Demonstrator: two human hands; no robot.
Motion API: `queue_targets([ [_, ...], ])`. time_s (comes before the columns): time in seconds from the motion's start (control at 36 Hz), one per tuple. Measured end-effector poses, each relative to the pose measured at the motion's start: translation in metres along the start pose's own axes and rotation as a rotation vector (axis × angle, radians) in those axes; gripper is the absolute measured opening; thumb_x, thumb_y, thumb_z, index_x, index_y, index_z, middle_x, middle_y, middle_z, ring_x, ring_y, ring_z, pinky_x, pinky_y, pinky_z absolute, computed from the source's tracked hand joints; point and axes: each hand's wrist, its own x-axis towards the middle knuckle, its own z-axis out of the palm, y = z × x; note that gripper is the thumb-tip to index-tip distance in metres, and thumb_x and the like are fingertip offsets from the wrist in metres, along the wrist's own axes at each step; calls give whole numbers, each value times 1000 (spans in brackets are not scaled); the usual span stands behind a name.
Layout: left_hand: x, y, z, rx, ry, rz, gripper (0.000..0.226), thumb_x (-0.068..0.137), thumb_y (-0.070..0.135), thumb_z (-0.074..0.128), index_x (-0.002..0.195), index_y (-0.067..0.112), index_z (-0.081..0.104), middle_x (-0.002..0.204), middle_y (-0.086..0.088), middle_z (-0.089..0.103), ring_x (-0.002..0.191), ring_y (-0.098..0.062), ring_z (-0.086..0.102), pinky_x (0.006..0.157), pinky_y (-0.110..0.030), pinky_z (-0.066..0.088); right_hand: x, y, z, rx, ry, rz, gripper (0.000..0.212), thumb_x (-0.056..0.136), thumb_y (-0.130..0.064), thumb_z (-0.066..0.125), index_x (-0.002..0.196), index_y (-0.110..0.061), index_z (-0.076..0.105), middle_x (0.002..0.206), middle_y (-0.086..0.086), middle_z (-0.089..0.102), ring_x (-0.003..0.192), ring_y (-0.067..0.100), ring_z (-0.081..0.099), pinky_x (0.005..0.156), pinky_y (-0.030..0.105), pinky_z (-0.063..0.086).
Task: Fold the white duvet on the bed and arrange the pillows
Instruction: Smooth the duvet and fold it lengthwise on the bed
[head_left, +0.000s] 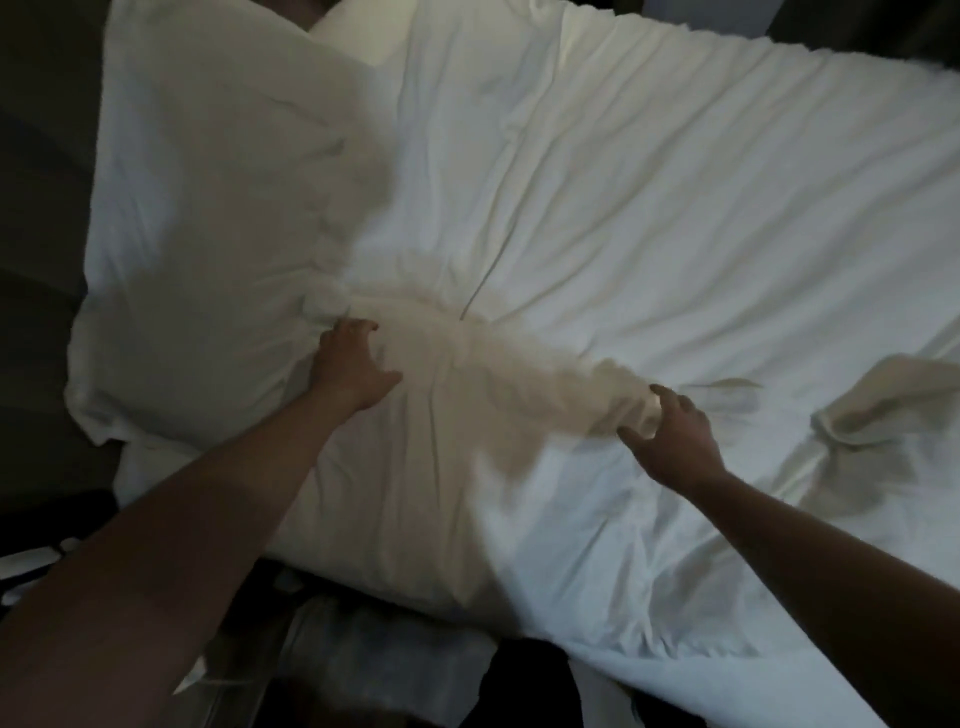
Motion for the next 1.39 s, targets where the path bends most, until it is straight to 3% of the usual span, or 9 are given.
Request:
queue_targets([
  [0.14, 35, -14, 29, 23, -125, -190, 122, 51, 71, 79, 149, 21, 26, 151, -9, 38, 134, -39, 43, 107, -46, 39, 61, 20, 11, -165, -65, 8, 110, 68, -70, 71, 152, -23, 17, 155, 3, 34, 143, 30, 29, 111, 50, 34],
  [0.28, 44, -22, 44, 87, -132, -174, 55, 86, 55, 65, 127, 20, 58, 132, -13, 61, 122, -33, 57, 100, -41, 44, 85, 32, 23, -369, -101, -47, 56, 80, -69, 59, 123, -31, 55, 126, 4, 63, 121, 28, 55, 98, 41, 41],
  [0.44, 38, -45, 3, -11, 344, 75, 50, 98, 38, 37, 107, -1, 68, 101, -29, 69, 92, -46, 66, 78, -46, 51, 77, -17, -16, -152, 254, -343, 54, 94, -60, 41, 90, -14, 70, 88, 18, 72, 88, 38, 68, 69, 38, 50],
  [0.61, 64, -68, -82, 50, 735, 95, 39, 101, 26, 47, 99, -7, 68, 93, -31, 68, 83, -48, 65, 73, -48, 51, 108, -113, -87, 20, 471, -502, 43, 93, -54, 52, 78, -14, 60, 75, 14, 68, 80, 38, 67, 62, 36, 47],
  [0.78, 112, -28, -89, 104, 316, 93, 38, 100, 32, 51, 124, 5, 64, 125, -23, 63, 115, -40, 58, 94, -43, 46, 158, -127, -85, -259, 157, -239, 49, 93, -57, 48, 103, -14, 67, 112, 19, 68, 106, 36, 63, 86, 39, 51],
  [0.92, 127, -4, -49, 141, 106, 27, 12, 88, 16, 59, 96, 11, 67, 107, -20, 65, 102, -38, 63, 81, -40, 52, 158, -98, -44, -508, 17, -81, 43, 97, -49, 39, 123, -20, 58, 129, 12, 61, 121, 32, 56, 105, 48, 36],
  [1.11, 121, -15, -34, -131, 262, -88, 30, 86, 16, 63, 115, 10, 56, 118, -19, 60, 107, -39, 58, 88, -41, 48, 151, -64, -36, -333, 324, -272, 54, 92, -52, 30, 104, -10, 61, 102, 21, 68, 97, 39, 62, 92, 44, 41],
  [1.25, 45, -14, -3, -67, 389, 86, 73, 71, 24, 75, 134, 5, 44, 142, -21, 42, 128, -40, 42, 106, -45, 33, 112, -16, -34, -74, 533, -395, 65, 86, -39, 65, 134, 1, 46, 131, 23, 50, 118, 40, 48, 101, 50, 41],
  [1.39, -93, -15, 67, -66, 12, 376, 64, 62, 41, 64, 122, 19, 58, 140, -9, 50, 126, -31, 48, 104, -38, 36, 3, 49, -4, 21, 405, -147, 77, 71, -59, 68, 127, -9, 50, 126, 15, 51, 111, 37, 51, 93, 48, 43],
])
